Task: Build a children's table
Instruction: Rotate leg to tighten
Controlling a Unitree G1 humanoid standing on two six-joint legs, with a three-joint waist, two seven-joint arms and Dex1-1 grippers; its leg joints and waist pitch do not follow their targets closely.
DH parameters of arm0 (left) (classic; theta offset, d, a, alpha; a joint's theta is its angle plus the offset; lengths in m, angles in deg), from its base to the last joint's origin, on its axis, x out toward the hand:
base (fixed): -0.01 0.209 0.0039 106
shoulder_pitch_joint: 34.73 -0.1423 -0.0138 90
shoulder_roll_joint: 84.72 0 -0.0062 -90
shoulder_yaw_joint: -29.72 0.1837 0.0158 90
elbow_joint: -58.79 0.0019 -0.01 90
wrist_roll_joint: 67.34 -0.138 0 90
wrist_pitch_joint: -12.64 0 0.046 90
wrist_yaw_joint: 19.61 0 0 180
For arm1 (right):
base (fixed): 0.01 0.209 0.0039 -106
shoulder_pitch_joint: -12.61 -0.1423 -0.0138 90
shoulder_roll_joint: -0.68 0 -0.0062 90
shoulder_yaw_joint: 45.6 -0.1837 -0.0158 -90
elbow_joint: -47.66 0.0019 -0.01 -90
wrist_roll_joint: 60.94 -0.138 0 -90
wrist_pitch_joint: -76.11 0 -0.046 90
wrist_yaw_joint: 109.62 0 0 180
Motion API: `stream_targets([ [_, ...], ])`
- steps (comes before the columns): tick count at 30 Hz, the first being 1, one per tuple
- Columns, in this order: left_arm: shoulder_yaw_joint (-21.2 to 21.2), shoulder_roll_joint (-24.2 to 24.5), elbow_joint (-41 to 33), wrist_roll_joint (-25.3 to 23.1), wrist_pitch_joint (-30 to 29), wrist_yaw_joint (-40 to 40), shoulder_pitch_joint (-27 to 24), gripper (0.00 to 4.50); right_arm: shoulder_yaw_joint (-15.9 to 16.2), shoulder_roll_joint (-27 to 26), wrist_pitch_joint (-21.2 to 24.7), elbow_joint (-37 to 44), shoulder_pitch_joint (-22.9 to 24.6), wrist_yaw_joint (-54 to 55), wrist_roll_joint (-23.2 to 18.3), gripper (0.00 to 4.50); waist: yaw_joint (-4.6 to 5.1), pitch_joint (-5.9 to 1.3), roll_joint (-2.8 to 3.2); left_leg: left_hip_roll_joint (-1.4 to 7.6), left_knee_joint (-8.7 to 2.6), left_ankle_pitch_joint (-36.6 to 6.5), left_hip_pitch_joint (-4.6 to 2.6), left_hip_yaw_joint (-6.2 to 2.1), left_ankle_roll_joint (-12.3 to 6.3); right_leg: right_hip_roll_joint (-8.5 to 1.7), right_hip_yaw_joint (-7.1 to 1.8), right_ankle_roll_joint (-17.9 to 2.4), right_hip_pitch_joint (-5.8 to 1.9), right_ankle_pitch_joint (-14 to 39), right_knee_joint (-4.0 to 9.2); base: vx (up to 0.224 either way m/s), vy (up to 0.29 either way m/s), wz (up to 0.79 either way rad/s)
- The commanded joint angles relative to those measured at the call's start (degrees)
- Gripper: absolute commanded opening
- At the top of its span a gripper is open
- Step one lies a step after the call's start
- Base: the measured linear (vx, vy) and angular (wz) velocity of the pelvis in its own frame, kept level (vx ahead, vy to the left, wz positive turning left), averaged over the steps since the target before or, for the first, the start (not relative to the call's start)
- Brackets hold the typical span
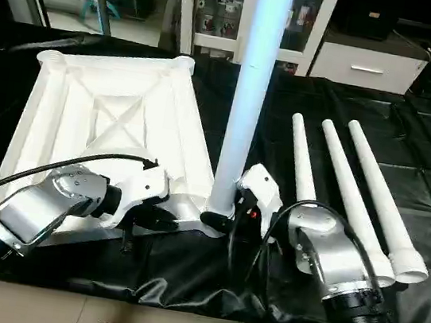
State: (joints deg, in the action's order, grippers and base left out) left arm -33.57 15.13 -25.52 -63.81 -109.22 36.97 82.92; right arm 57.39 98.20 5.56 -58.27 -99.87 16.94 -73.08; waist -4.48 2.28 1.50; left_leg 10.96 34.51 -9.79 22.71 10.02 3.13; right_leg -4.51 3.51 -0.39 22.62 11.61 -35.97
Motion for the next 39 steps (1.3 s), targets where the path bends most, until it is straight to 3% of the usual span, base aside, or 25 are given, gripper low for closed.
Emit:
stream_targets([
  [1,0.0,-2.2,0.0,0.5,-0.7,-0.7,0.5,0.0,-2.3,-1.9,0.5,-3.7,-0.4,7.3,1.9,2.77,0.49,-3.18,0.0,1.99,-4.35,-14.2,-1.53,-0.56,0.16,-3.26,-2.43,-11.7,-2.11,10.2,4.79,0.0,0.0,0.0],
  [4,-2.8,-5.9,3.7,0.8,-2.2,-5.9,1.6,0.0,-5.0,-5.6,1.8,-7.1,-1.4,14.8,1.7,2.77,1.74,-2.54,-0.06,1.83,-4.82,-20.4,-1.95,-0.82,1.97,-3.32,-2.31,-10.2,-1.8,19.1,5.69,0.0,0.0,0.0],
  [6,-4.3,-8.5,6.7,0.6,-2.5,-9.4,2.7,0.0,-6.2,-8.0,2.4,-9.5,-2.1,19.4,1.9,2.77,2.09,-2.7,-0.17,1.75,-4.78,-21.8,-2.14,-1.11,2.61,-3.58,-2.27,-9.2,-1.84,22.4,6.07,0.0,0.0,0.0],
  [10,-7.4,-14.3,13.8,-0.5,-3.3,-18.6,6.3,0.0,-9.4,-14.2,2.1,-16.7,-5.4,32.9,2.7,2.77,2.93,-2.8,-0.16,1.57,-4.92,-21.3,-1.83,-1.26,2.61,-3.45,-2.15,-8.9,-1.93,21.0,6.08,0.0,0.0,0.0],
  [14,-11.6,-20.0,21.6,-1.6,-0.9,-29.3,10.0,0.0,-12.0,-20.3,1.0,-25.1,-10.0,46.1,3.8,2.77,3.36,-2.83,0.14,1.54,-4.83,-22.5,-2.21,-1.26,3.29,-3.52,-2.17,-8.7,-1.43,22.1,6.52,0.0,0.0,0.0],
  [16,-13.0,-21.8,25.2,-2.2,1.3,-33.8,11.6,0.0,-12.3,-22.8,0.0,-28.8,-12.0,50.9,4.6,2.77,3.32,-2.95,0.37,1.49,-4.84,-22.1,-2.09,-1.34,3.23,-3.51,-2.16,-8.9,-1.58,20.3,6.42,0.0,0.0,0.0],
  [17,-13.5,-22.6,26.5,-2.3,2.0,-35.1,12.1,0.0,-12.1,-24.0,-0.8,-30.1,-12.9,52.1,4.8,2.77,3.3,-3.19,0.23,1.6,-4.92,-21.0,-2.09,-1.22,2.98,-3.35,-2.24,-9.4,-1.69,16.1,6.08,0.0,0.0,0.0],
  [18,-13.8,-23.0,27.3,-2.3,2.3,-35.7,12.5,0.0,-12.2,-24.7,-1.3,-30.9,-13.4,52.7,5.0,2.77,3.2,-3.26,0.25,1.64,-4.94,-20.4,-2.0,-1.21,2.75,-3.34,-2.2,-9.6,-1.86,14.7,5.88,0.0,0.0,0.0],
  [19,-14.2,-23.5,28.0,-2.3,2.8,-36.5,13.0,0.0,-12.5,-25.9,-2.2,-31.4,-14.1,53.4,5.0,2.77,3.14,-3.29,-0.13,1.63,-4.93,-19.2,-1.88,-1.01,2.07,-3.41,-2.2,-9.8,-1.93,13.3,5.86,0.0,0.0,0.0],
  [21,-14.3,-23.3,27.6,-2.3,2.6,-36.3,13.0,0.0,-12.8,-26.6,-3.2,-31.7,-14.5,52.6,4.4,2.77,2.78,-3.54,0.09,1.74,-4.89,-16.5,-1.82,-0.91,1.23,-3.46,-2.22,-10.3,-2.2,10.1,5.58,0.0,0.0,0.0],
  [22,-14.0,-22.9,27.2,-2.5,2.4,-35.6,12.7,0.0,-12.8,-26.8,-4.5,-31.7,-14.6,51.1,4.1,2.77,2.69,-3.55,-0.2,1.73,-4.83,-14.9,-1.63,-0.81,0.6,-3.49,-2.2,-10.7,-2.43,8.1,5.39,0.0,0.0,0.0],
  [24,-14.0,-22.6,27.2,-2.5,2.3,-35.1,12.5,0.0,-12.9,-26.9,-6.3,-32.2,-15.0,50.0,4.2,2.77,2.62,-3.55,-0.1,1.77,-4.79,-13.7,-1.6,-0.69,-0.03,-3.52,-2.18,-11.3,-2.52,6.4,5.29,0.0,0.0,0.0],
  [26,-13.8,-22.5,27.6,-2.6,2.8,-34.3,12.5,0.0,-13.9,-27.1,-8.8,-33.0,-15.7,48.6,3.6,2.77,2.65,-3.31,-0.19,1.76,-4.87,-14.6,-1.66,-0.58,-0.33,-3.58,-2.19,-11.6,-2.47,8.4,5.55,0.0,0.0,0.0],
  [28,-13.6,-22.3,27.6,-2.4,3.3,-33.5,12.3,0.0,-14.8,-27.0,-9.9,-33.2,-16.0,46.6,2.4,3.33,2.68,-3.2,-0.18,1.78,-4.95,-15.9,-1.75,-0.59,-0.17,-3.59,-2.19,-11.3,-2.37,10.5,5.77,0.0,0.0,0.0],
  [29,-13.3,-22.1,27.1,-2.4,3.2,-32.8,12.1,0.0,-15.1,-26.8,-10.2,-32.5,-15.9,45.9,1.9,3.47,2.73,-3.18,-0.12,1.86,-5.05,-16.9,-1.78,-0.69,0.09,-3.61,-2.21,-10.8,-2.33,12.4,5.92,0.0,0.0,0.0],
  [33,-11.0,-20.1,23.5,-2.5,1.8,-29.0,10.0,0.0,-14.3,-24.9,-9.5,-27.4,-13.9,40.0,1.5,3.82,3.1,-3.27,-0.2,1.87,-5.17,-16.1,-1.44,-0.82,-0.17,-3.52,-2.17,-10.7,-2.5,10.7,5.71,0.0,0.0,0.0],
  [39,-7.7,-16.0,16.6,-2.0,-0.2,-22.1,6.6,0.0,-10.8,-19.1,-8.2,-19.1,-9.0,28.1,1.4,4.31,2.41,-3.89,-0.23,1.99,-4.25,-7.0,-1.2,-0.45,-3.78,-3.44,-2.2,-13.8,-2.87,-1.6,4.39,0.0,0.0,0.0],
])
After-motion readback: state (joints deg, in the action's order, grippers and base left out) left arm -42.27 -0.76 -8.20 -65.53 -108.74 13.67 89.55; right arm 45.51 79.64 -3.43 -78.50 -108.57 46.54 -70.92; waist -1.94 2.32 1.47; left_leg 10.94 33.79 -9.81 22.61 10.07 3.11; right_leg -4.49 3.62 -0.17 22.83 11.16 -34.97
